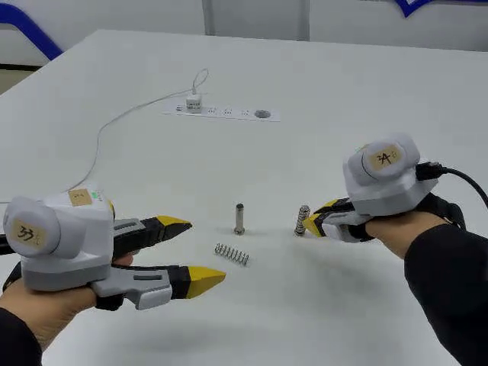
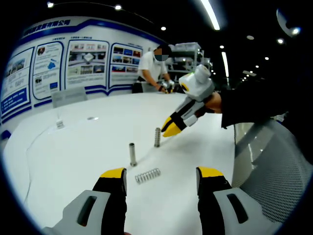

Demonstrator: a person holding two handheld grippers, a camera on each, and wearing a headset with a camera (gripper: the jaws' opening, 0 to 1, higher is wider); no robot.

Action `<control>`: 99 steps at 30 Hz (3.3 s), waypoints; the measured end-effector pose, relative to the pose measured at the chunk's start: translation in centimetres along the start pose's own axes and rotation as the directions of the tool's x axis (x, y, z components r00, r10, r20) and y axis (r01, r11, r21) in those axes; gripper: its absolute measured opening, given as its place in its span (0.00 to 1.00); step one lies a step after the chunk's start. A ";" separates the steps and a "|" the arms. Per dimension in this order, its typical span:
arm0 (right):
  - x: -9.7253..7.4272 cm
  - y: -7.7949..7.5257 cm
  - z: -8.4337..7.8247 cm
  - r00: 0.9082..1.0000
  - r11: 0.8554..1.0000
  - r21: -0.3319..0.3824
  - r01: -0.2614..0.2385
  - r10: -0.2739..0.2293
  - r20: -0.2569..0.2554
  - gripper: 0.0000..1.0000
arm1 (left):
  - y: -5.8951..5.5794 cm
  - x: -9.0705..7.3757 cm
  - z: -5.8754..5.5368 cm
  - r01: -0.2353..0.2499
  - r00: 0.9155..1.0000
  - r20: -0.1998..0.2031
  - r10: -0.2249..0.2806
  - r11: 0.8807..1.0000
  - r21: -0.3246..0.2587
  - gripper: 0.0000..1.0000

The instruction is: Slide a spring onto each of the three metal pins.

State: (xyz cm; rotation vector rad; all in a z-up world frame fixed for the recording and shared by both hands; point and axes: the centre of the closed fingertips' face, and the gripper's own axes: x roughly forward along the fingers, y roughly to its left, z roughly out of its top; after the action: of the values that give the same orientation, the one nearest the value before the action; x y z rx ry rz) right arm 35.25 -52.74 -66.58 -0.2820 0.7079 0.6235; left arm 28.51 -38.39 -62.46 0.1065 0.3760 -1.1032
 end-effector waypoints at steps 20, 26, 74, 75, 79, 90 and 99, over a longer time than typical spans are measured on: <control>0.4 5.0 0.7 0.995 0.993 -0.054 -0.103 0.103 0.003 0.15 | 0.0 -0.2 -0.1 -0.007 1.000 -0.001 0.007 1.000 -0.002 0.60; 1.1 7.0 2.2 0.988 0.983 -0.102 -0.150 0.152 0.009 0.15 | 0.0 -0.2 -0.2 -0.009 1.000 -0.004 0.009 1.000 -0.005 0.60; 8.5 12.2 2.9 0.956 0.914 -0.293 -0.279 0.235 -0.178 0.16 | 0.7 -0.6 -1.1 -0.018 1.000 -0.022 0.018 1.000 -0.019 0.60; 8.5 12.2 2.9 0.955 0.915 -0.290 -0.280 0.235 -0.180 0.16 | 0.7 -0.7 -1.1 -0.019 1.000 -0.021 0.018 1.000 -0.019 0.60; 8.6 12.2 2.8 0.953 0.917 -0.279 -0.284 0.237 -0.188 0.15 | 0.8 -0.8 -1.1 -0.022 1.000 -0.022 0.021 1.000 -0.020 0.60; 8.5 12.6 2.7 0.949 0.920 -0.261 -0.293 0.246 -0.196 0.12 | 0.8 -0.8 -1.1 -0.023 0.999 -0.023 0.022 1.000 -0.021 0.60; 7.0 12.8 3.7 0.954 0.923 -0.253 -0.291 0.258 -0.156 0.12 | 0.5 -0.7 -1.1 -0.018 1.000 -0.023 0.017 1.000 -0.018 0.60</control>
State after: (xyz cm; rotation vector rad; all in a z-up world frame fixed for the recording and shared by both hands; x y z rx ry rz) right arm 33.40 -38.02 -69.09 -0.4842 0.7838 0.9833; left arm 28.40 -37.34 -63.26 0.1062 0.4047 -1.0817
